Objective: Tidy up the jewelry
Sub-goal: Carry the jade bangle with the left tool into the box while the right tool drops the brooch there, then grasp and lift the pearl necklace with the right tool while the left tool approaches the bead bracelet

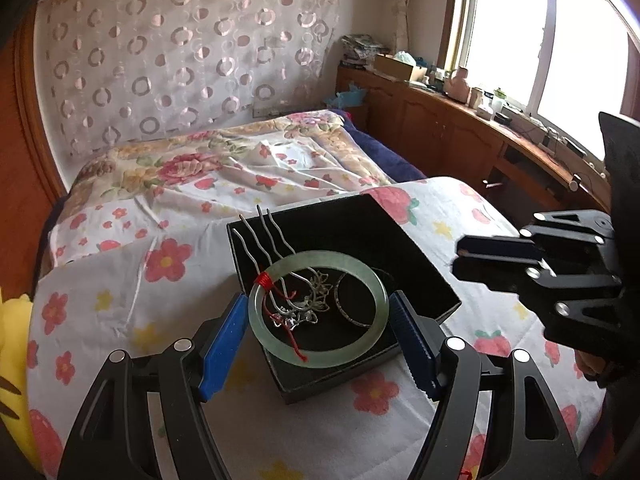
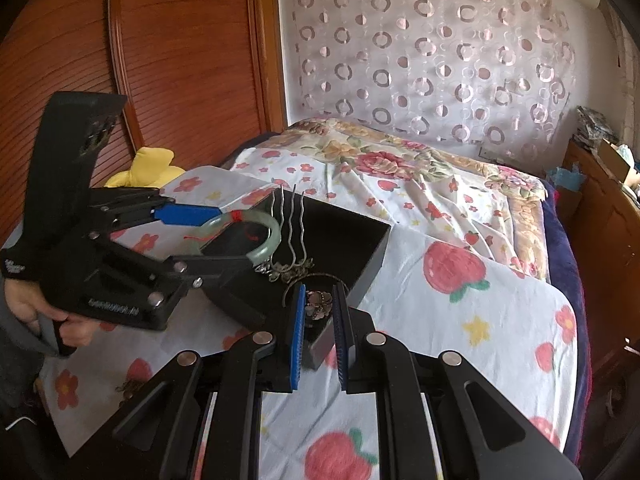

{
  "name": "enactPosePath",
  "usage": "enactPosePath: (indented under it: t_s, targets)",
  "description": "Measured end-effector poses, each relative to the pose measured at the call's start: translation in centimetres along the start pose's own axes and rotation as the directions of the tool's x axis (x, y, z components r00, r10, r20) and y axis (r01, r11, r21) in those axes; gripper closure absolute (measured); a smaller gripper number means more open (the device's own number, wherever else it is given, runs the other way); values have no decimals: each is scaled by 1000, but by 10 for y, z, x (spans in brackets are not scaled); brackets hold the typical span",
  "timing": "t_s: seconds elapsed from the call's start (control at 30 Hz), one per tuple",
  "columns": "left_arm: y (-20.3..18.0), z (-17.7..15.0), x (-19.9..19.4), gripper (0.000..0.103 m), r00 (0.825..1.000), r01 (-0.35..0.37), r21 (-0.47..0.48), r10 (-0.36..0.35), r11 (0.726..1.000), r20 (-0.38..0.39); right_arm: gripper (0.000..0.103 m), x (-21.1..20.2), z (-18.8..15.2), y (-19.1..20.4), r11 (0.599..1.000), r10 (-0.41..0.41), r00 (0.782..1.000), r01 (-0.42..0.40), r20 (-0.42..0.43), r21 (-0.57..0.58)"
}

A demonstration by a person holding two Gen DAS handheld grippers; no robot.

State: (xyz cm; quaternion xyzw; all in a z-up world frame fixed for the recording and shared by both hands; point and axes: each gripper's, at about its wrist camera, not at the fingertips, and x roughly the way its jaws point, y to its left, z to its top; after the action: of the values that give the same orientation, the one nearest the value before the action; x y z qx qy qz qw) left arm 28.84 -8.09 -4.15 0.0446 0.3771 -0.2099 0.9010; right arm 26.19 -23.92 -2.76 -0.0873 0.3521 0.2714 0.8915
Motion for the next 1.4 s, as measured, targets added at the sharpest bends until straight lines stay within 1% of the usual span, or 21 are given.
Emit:
enactPosePath:
  t_s: [0.1, 0.4, 0.57, 0.77, 0.93, 1.0, 1.07, 1.1, 1.13, 1.2, 1.23, 1.4]
  targets:
    - [4, 0, 3, 34, 1000, 5, -3, -5, 1000, -5, 88, 9, 3, -1, 1000, 0, 1000, 0, -12, -7]
    - [11, 1, -7, 34, 999, 14, -12, -14, 1000, 33, 88, 35, 15, -6, 1000, 12, 999, -13, -37, -12]
    - [20, -3, -19, 34, 998, -10, -20, 12, 1000, 55, 88, 49, 25, -7, 1000, 9, 999, -10, -47, -23]
    - [32, -13, -27, 34, 998, -33, -43, 35, 999, 49, 88, 65, 34, -8, 999, 0, 999, -2, -49, -38]
    - [40, -24, -33, 34, 998, -48, -65, 51, 997, 41, 87, 69, 39, -11, 999, -18, 999, 16, -39, -44]
    - [42, -27, -35, 34, 998, -50, -71, 53, 996, 39, 83, 68, 40, -12, 999, -25, 999, 24, -34, -40]
    - [42, -30, -37, 33, 998, -54, -75, 57, 996, 39, 67, 62, 41, -14, 999, -24, 1000, 24, -18, -34]
    - [42, -32, -38, 33, 998, -55, -77, 58, 995, 39, 64, 59, 42, -15, 999, -28, 1000, 28, -8, -34]
    - [42, -34, -39, 32, 997, -57, -79, 60, 995, 40, 63, 55, 42, -16, 999, -32, 999, 32, -1, -34]
    - [40, -38, -43, 28, 997, -62, -81, 65, 995, 43, 63, 47, 41, -16, 999, -34, 999, 35, 5, -27]
    - [38, -40, -46, 27, 997, -63, -82, 67, 995, 47, 63, 42, 39, -15, 999, -37, 999, 38, 11, -21]
    - [30, -53, -58, 26, 996, -61, -85, 66, 995, 55, 63, 10, 23, -6, 999, -49, 999, 49, 24, 7]
